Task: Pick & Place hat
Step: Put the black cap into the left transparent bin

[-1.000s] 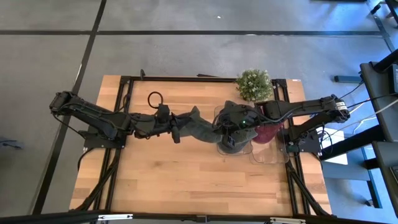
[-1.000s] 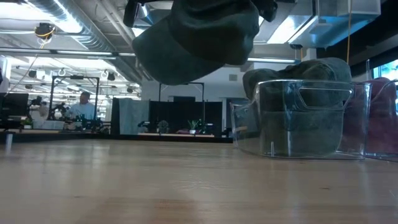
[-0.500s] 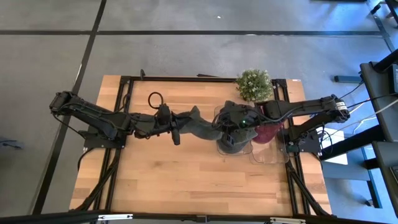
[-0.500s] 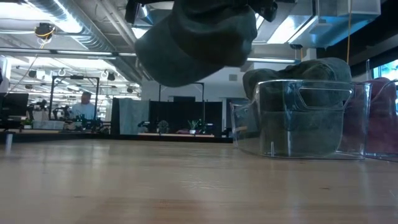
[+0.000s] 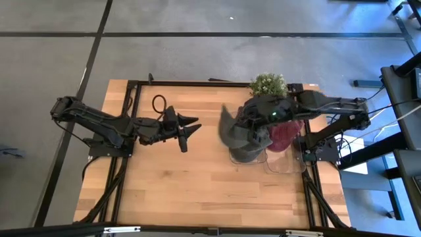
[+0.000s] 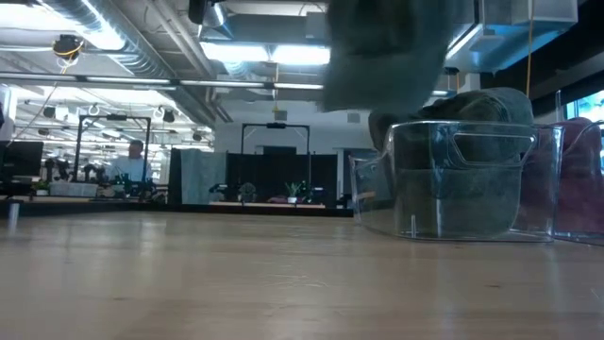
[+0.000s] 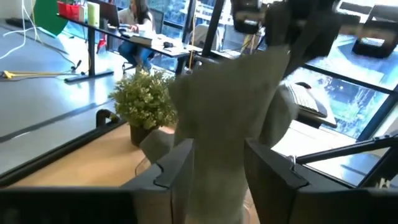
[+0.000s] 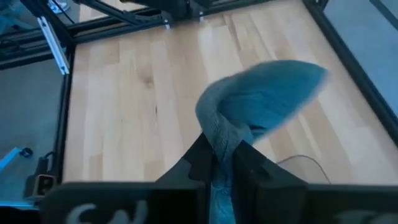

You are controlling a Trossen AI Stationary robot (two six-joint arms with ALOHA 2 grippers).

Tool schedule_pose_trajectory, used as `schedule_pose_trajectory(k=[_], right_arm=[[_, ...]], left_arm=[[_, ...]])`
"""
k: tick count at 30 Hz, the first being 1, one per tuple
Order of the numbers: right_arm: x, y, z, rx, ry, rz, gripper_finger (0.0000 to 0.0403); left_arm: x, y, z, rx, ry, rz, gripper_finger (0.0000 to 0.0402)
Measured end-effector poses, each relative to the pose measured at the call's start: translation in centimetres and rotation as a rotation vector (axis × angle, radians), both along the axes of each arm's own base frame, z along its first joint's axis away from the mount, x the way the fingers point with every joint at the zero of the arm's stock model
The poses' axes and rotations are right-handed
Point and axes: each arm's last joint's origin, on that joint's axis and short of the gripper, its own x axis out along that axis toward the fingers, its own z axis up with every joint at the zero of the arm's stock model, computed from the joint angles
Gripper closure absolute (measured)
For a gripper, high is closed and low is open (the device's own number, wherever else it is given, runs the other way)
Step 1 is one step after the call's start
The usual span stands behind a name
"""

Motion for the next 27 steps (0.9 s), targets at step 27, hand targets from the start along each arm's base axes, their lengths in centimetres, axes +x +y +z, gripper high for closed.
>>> schedule_pose_trajectory(k=[27], right_arm=[[-2.6, 5.1, -0.8, 0.057, 0.452, -0.088, 0.0371]], left_arm=[[-1.1, 0.6, -1.0, 0.044, 0.148, 0.132, 0.0261]])
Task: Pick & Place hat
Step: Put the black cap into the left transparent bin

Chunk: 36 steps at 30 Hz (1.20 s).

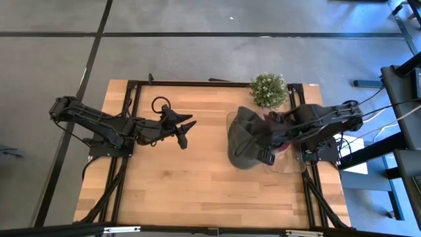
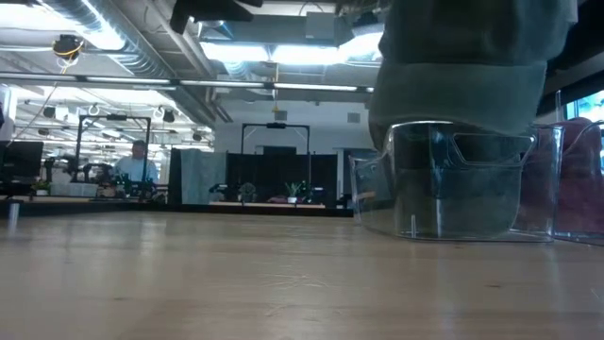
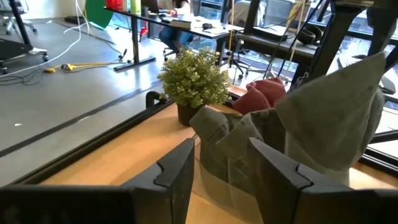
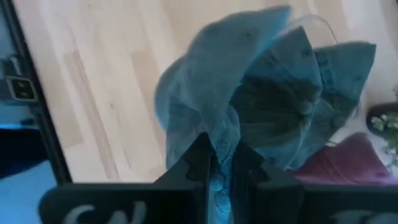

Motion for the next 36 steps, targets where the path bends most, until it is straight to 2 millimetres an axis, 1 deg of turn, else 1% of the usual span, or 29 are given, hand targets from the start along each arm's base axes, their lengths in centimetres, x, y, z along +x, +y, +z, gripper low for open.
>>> schedule_pose_trajectory(k=[3, 6, 15, 22, 26, 36], right_arm=[[0.3, 0.1, -0.4, -0.012, 0.028, 0.0, 0.0371], [0.4, 0.1, -0.4, -0.019, 0.024, 0.02, 0.0371], [-1.1, -0.6, 0.8, -0.034, -0.036, -0.01, 0.0371], [-1.1, -0.6, 0.8, -0.045, -0.029, -0.001, 0.0371], [-1.1, -0.7, 0.8, -0.083, -0.036, 0.008, 0.0371], [-1.2, -0.9, 0.9, -0.094, -0.037, 0.027, 0.0371]], left_arm=[[0.0, 0.0, -0.1, -0.001, 0.007, -0.001, 0.0263], [0.0, 0.0, -0.1, -0.016, 0.002, 0.003, 0.0263], [0.0, 0.0, -0.1, -0.023, 0.0, 0.004, 0.0263], [0.0, 0.0, -0.2, -0.033, -0.005, 0.009, 0.0261], [0.0, 0.3, -0.2, -0.037, -0.007, 0.022, 0.0263], [0.2, 1.3, -0.2, -0.068, -0.02, 0.047, 0.0263]])
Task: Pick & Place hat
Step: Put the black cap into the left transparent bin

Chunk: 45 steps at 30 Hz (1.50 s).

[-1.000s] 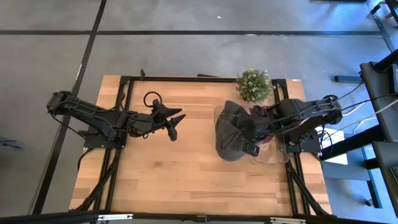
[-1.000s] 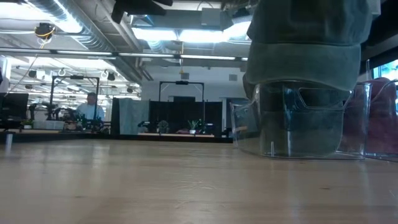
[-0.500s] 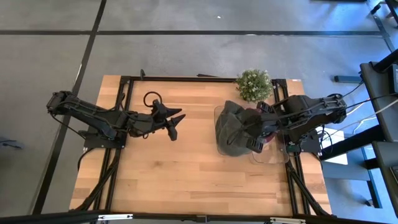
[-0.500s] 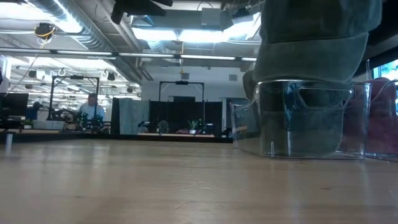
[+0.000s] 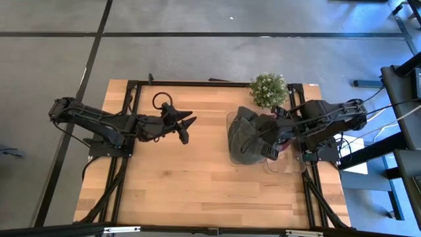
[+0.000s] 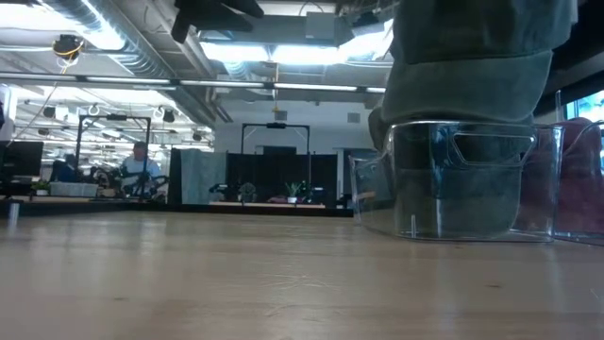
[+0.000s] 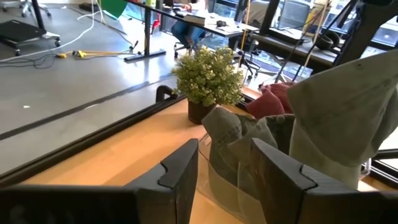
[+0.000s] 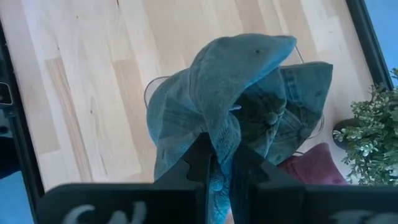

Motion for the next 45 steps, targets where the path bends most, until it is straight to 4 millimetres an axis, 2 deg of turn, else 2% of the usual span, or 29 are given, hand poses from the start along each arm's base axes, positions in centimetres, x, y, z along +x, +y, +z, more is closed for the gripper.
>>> schedule_pose_trajectory(k=[6, 14, 18, 24, 32, 38, 45], right_arm=[[-0.9, -0.3, 0.6, 0.019, -0.027, -0.016, 0.0371], [-0.7, 0.0, 0.4, 0.03, -0.018, -0.016, 0.0371], [-0.5, 0.1, -1.1, 0.025, 0.04, -0.032, 0.0371], [0.1, 0.4, -5.1, 0.001, 0.169, -0.035, 0.0371], [1.2, 0.7, -8.3, 0.046, 0.171, -0.08, 0.0366], [1.9, 0.5, -9.4, 0.093, 0.136, -0.152, 0.0358], [2.4, -1.4, -9.5, 0.21, 0.147, -0.326, 0.037]], left_arm=[[0.1, 0.8, 0.0, -0.01, 0.002, 0.001, 0.0261], [0.2, 1.2, -0.1, -0.013, 0.004, 0.006, 0.0261], [0.1, 1.2, -0.2, -0.013, 0.019, 0.003, 0.0262], [0.1, 1.2, -0.4, -0.025, 0.027, 0.007, 0.0261], [0.1, 1.2, -0.4, -0.037, 0.027, 0.01, 0.0262], [0.1, 1.2, -0.5, -0.044, 0.026, 0.012, 0.0262], [0.1, 1.2, -0.5, -0.052, 0.023, 0.014, 0.0261]])
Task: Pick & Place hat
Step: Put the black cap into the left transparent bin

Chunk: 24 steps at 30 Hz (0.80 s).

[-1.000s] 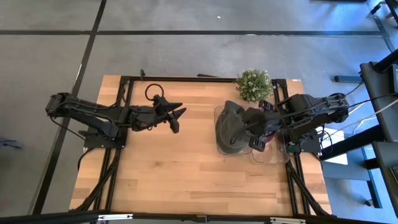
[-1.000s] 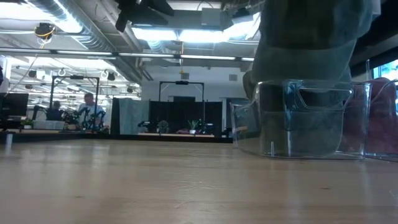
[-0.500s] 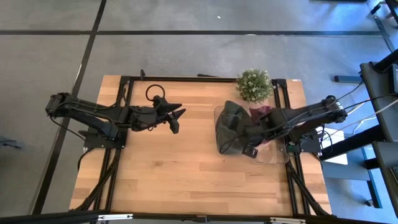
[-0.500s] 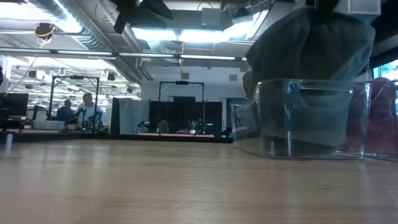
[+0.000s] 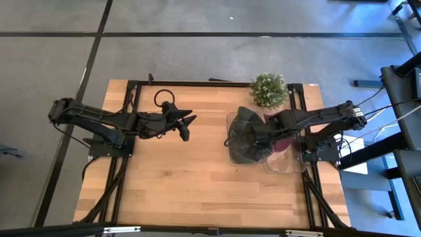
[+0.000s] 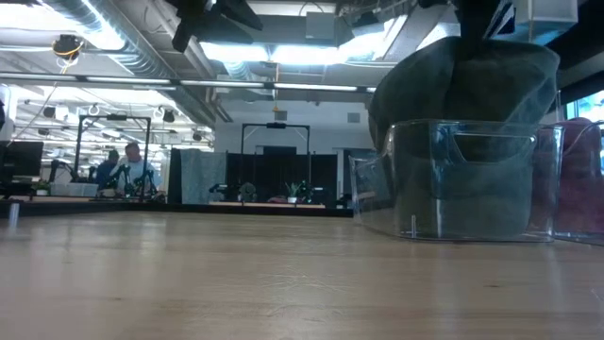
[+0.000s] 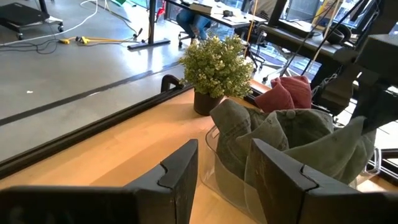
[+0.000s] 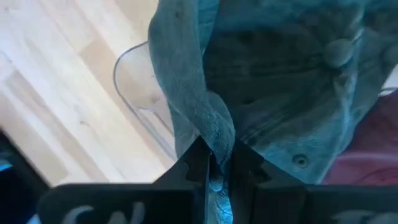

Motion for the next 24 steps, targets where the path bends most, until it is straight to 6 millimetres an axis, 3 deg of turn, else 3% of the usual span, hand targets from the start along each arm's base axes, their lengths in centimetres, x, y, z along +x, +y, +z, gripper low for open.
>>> schedule_pose_trajectory(k=[10, 15, 24], right_arm=[[-0.7, -2.3, -0.2, 0.125, 0.129, -0.15, 0.0358], [-0.6, -2.6, -0.2, 0.108, 0.123, -0.088, 0.0362], [-0.5, -3.3, -0.1, 0.087, 0.118, -0.016, 0.0295]], left_arm=[[0.1, -0.1, 0.0, -0.016, 0.002, -0.048, 0.0261], [0.1, -0.1, -0.1, -0.016, 0.007, -0.053, 0.0263], [-0.3, -0.1, -0.9, -0.004, 0.106, -0.05, 0.0263]])
